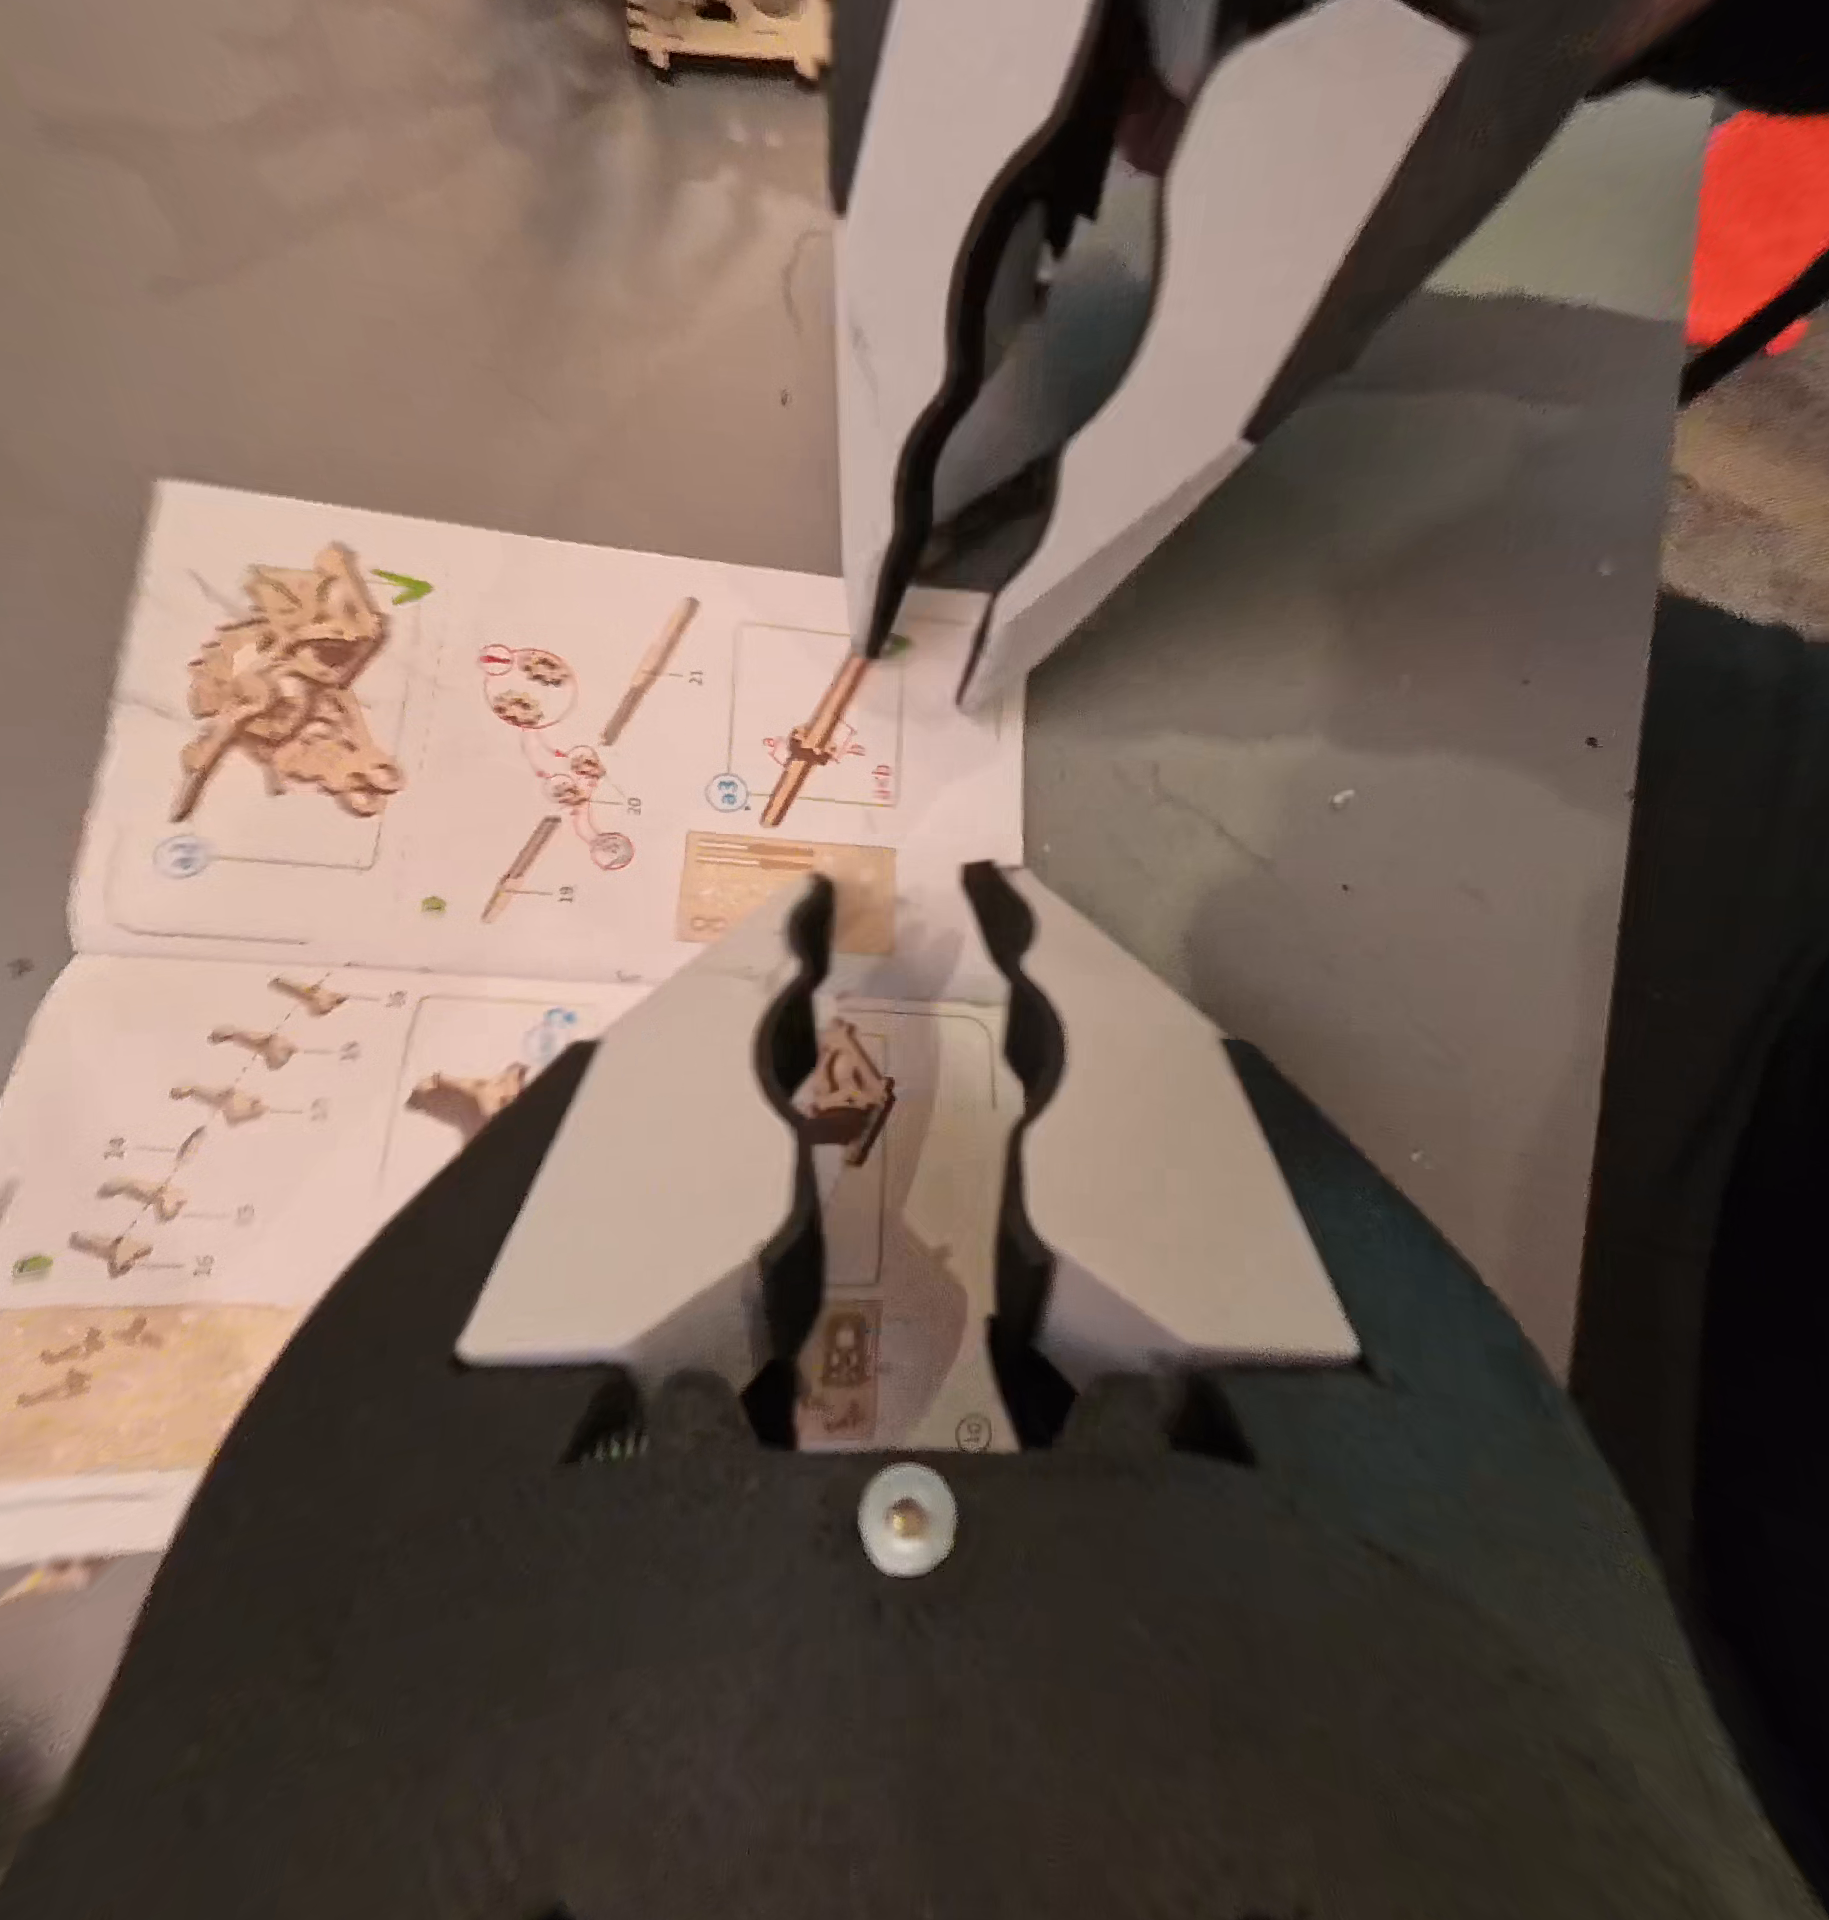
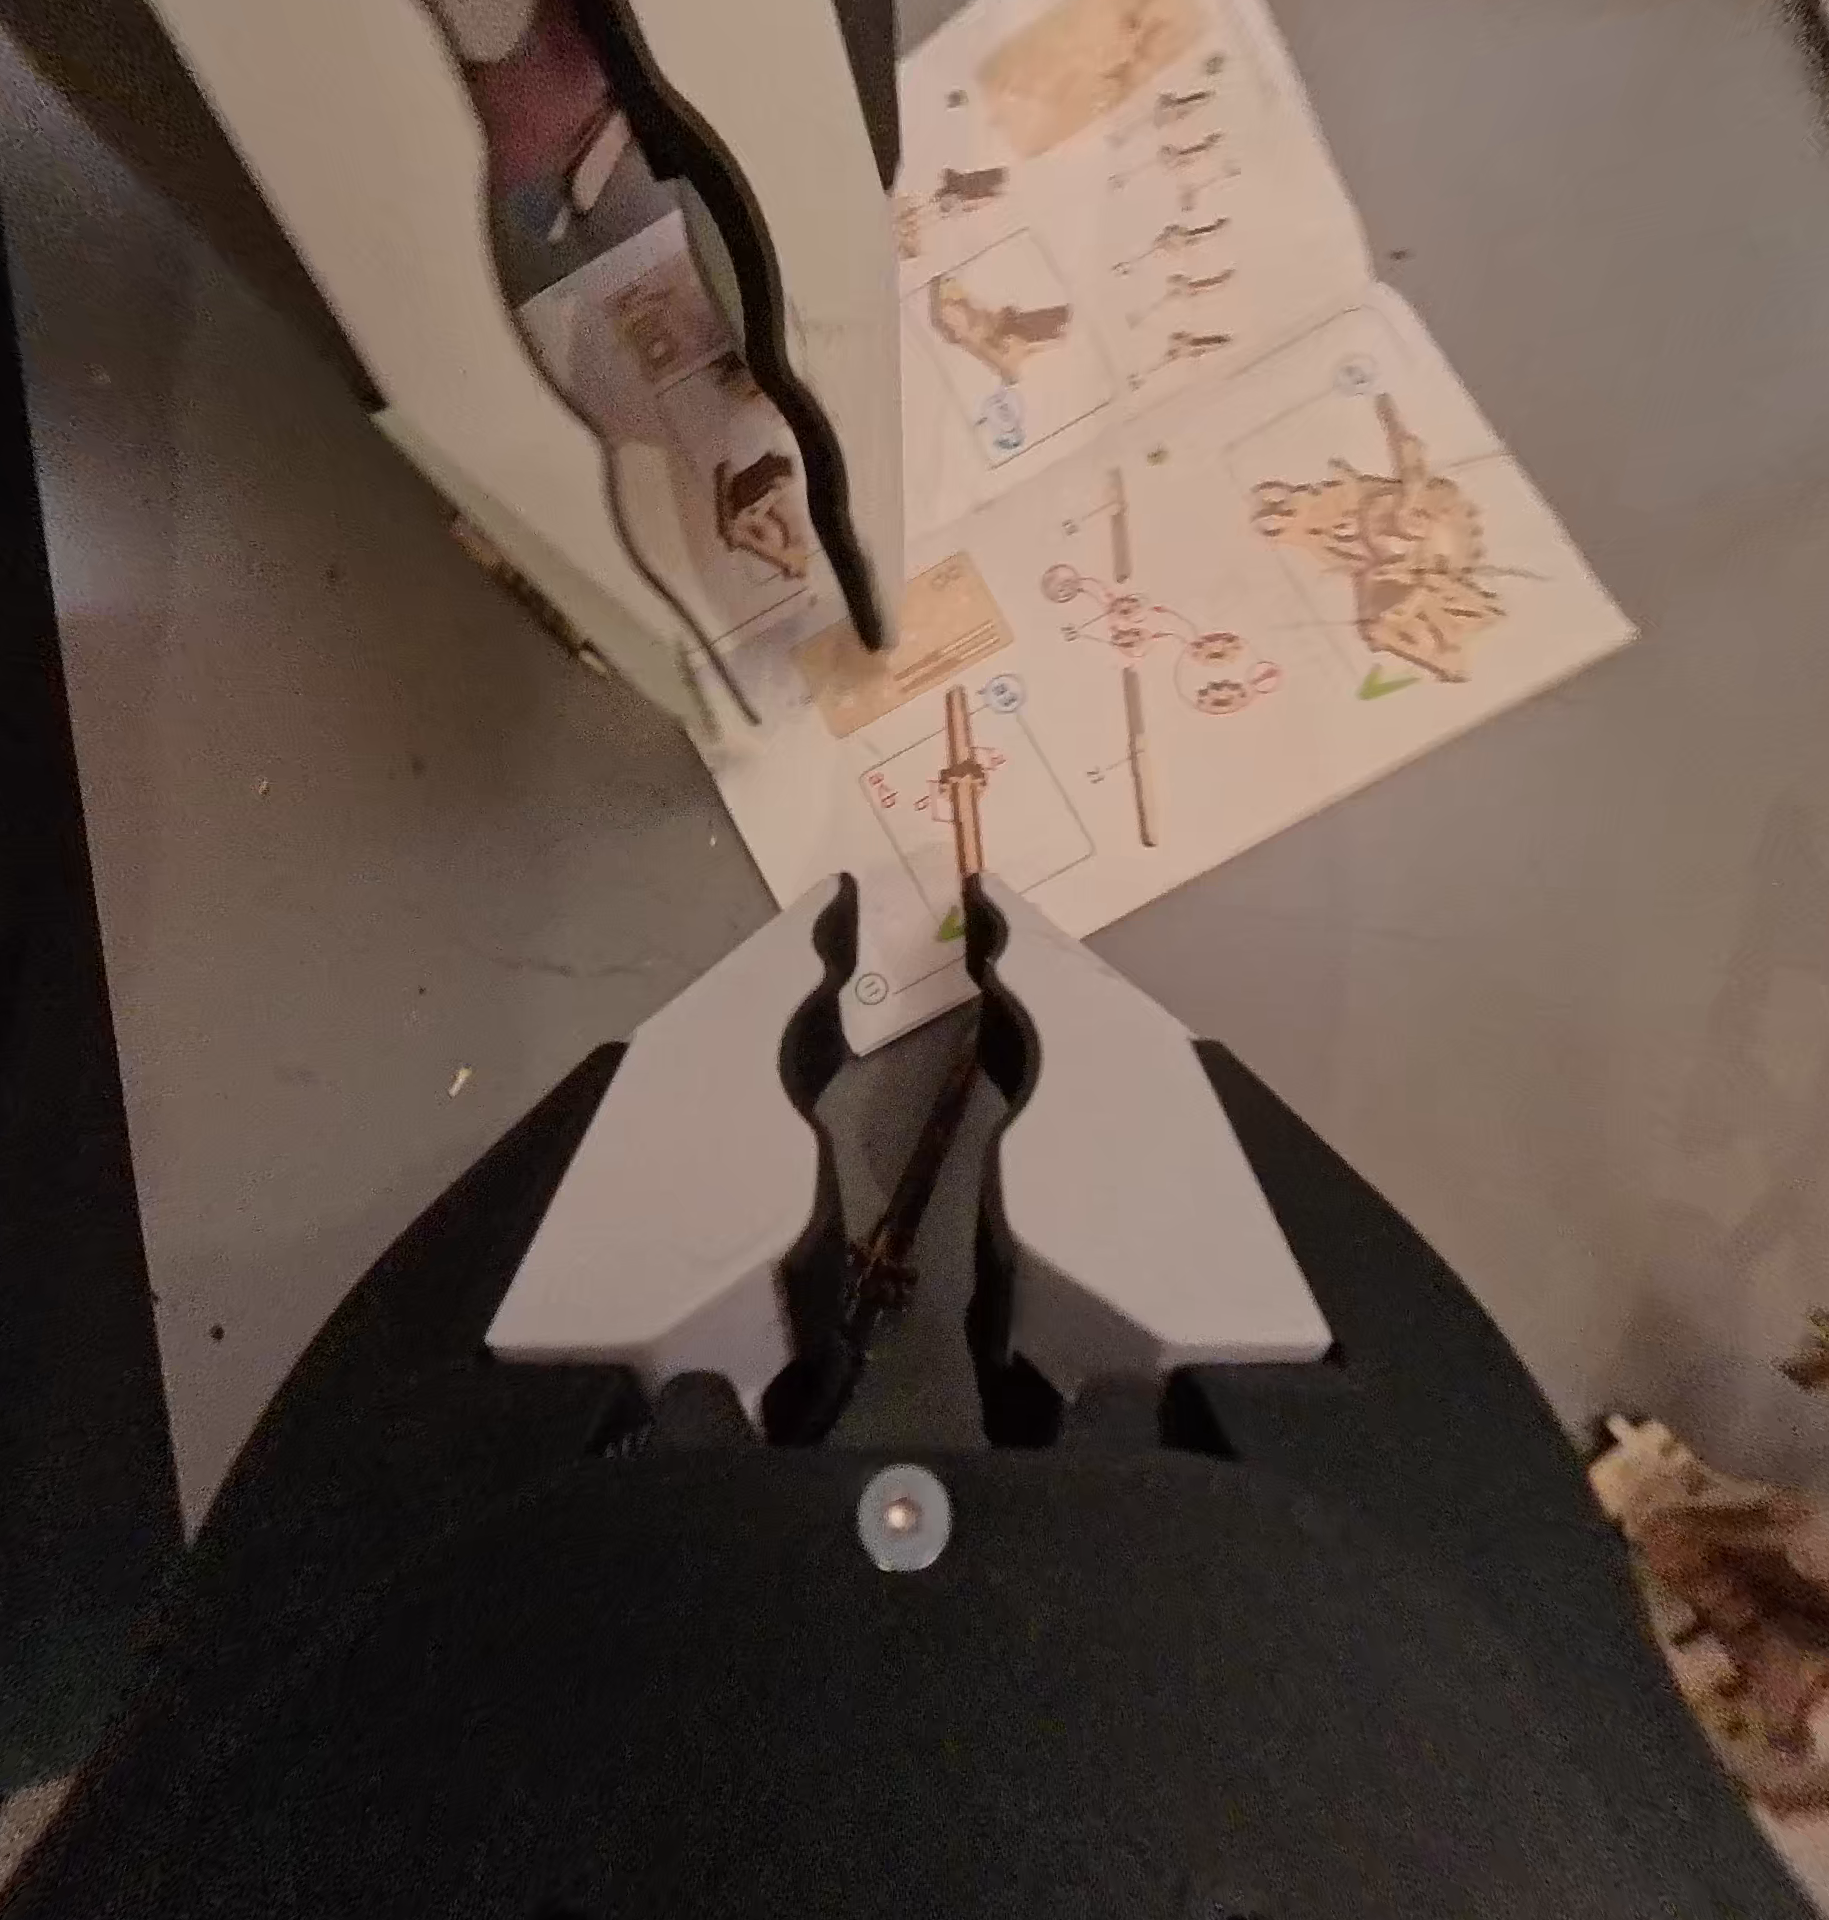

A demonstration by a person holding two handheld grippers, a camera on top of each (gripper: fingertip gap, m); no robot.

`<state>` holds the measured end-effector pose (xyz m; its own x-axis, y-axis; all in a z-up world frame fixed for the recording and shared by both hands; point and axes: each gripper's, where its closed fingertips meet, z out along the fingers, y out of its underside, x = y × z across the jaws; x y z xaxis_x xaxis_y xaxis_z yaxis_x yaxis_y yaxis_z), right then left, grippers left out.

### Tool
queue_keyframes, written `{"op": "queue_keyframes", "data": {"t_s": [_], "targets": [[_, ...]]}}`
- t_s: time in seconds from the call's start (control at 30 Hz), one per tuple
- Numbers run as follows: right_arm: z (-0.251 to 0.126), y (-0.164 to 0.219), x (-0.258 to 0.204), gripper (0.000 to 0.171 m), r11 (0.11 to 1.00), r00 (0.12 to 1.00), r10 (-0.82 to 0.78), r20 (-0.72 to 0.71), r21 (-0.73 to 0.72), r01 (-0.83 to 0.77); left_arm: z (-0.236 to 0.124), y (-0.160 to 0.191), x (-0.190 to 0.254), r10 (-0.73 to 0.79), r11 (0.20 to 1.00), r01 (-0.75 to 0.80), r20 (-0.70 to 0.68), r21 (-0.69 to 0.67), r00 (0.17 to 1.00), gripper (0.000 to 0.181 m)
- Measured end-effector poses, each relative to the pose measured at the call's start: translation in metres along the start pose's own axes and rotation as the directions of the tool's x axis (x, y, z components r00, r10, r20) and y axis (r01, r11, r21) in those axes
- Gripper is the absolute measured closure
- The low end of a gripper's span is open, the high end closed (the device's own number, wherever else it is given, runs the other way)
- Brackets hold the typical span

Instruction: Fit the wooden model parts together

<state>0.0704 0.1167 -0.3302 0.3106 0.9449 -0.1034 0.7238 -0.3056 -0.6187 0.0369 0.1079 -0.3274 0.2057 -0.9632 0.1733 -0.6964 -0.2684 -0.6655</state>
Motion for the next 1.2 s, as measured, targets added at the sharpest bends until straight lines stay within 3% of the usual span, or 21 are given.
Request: {"op": "queue_keyframes", "data": {"t_s": [0.03, 0.17, 0.23, 0.27, 0.4, 0.43, 0.53, 0.6, 0.63, 0.67, 0.73, 0.87, 1.0, 1.2], "targets": [[-0.005, -0.005, 0.002, 0.146, 1.0, 1.0, 0.021, -0.022, 0.014, -0.021, -0.005, -0.003, -0.003, -0.015, 1.0, 0.015, 0.019, 0.005, 1.0, 0.137], [-0.017, -0.022, -0.003, 0.123, 0.999, 0.994, 0.026, -0.104, 0.048, -0.021, -0.026, -0.002, -0.009, -0.05, 0.999, 0.051, 0.094, -0.008, 0.994, 0.106], [-0.009, -0.026, -0.012, 0.086, 0.999, 0.993, 0.035, -0.11, 0.027, -0.032, -0.033, 0.007, -0.01, -0.082, 0.996, 0.083, 0.119, -0.009, 0.99, 0.092], [-0.004, -0.03, -0.018, 0.076, 0.998, 0.993, 0.062, -0.096, 0.03, -0.059, -0.035, 0.01, -0.012, -0.113, 0.994, 0.112, 0.138, 0.012, 0.984, 0.088], [0.03, -0.028, -0.025, 0.081, 0.998, 0.984, 0.057, -0.167, -0.026, -0.062, -0.032, 0.045, -0.012, -0.143, 0.986, 0.158, 0.209, -0.057, 0.967, 0.071], [0.039, -0.028, -0.028, 0.066, 0.997, 0.982, 0.065, -0.178, -0.03, -0.071, -0.031, 0.048, -0.017, -0.108, 0.989, 0.129, 0.265, -0.067, 0.958, 0.074], [0.047, -0.04, -0.035, 0.075, 0.999, 0.98, 0.042, -0.195, 0.037, -0.035, -0.031, 0.044, -0.022, -0.118, 0.992, 0.127, 0.333, -0.007, 0.935, 0.082], [0.046, -0.04, -0.025, 0.074, 0.994, 0.963, 0.105, -0.249, 0.047, -0.097, -0.031, 0.042, -0.032, -0.221, 0.975, 0.206, 0.37, 0.081, 0.902, 0.092], [0.046, -0.038, -0.02, 0.065, 0.988, 0.955, 0.154, -0.254, 0.049, -0.147, -0.034, 0.045, -0.037, -0.222, 0.975, 0.2, 0.42, 0.097, 0.88, 0.092], [0.046, -0.038, -0.016, 0.068, 0.988, 0.955, 0.154, -0.254, 0.064, -0.142, -0.035, 0.046, -0.04, -0.228, 0.974, 0.202, 0.45, 0.106, 0.863, 0.091], [0.049, -0.039, -0.009, 0.038, 0.985, 0.953, 0.157, -0.258, 0.109, -0.133, -0.037, 0.051, -0.036, -0.269, 0.963, 0.237, 0.46, 0.126, 0.846, 0.09], [0.055, -0.037, -0.018, 0.017, 0.99, 0.968, 0.122, -0.22, 0.09, -0.104, -0.045, 0.059, -0.038, -0.316, 0.949, 0.279, 0.481, 0.15, 0.818, 0.088], [0.056, -0.038, -0.022, 0.016, 0.991, 0.969, 0.117, -0.217, 0.086, -0.101, -0.052, 0.063, -0.04, -0.319, 0.948, 0.266, 0.505, 0.176, 0.802, 0.095], [0.056, -0.038, -0.022, 0.016, 0.991, 0.969, 0.118, -0.217, 0.086, -0.101, -0.054, 0.067, -0.045, -0.351, 0.937, 0.297, 0.505, 0.185, 0.788, 0.083]]}}
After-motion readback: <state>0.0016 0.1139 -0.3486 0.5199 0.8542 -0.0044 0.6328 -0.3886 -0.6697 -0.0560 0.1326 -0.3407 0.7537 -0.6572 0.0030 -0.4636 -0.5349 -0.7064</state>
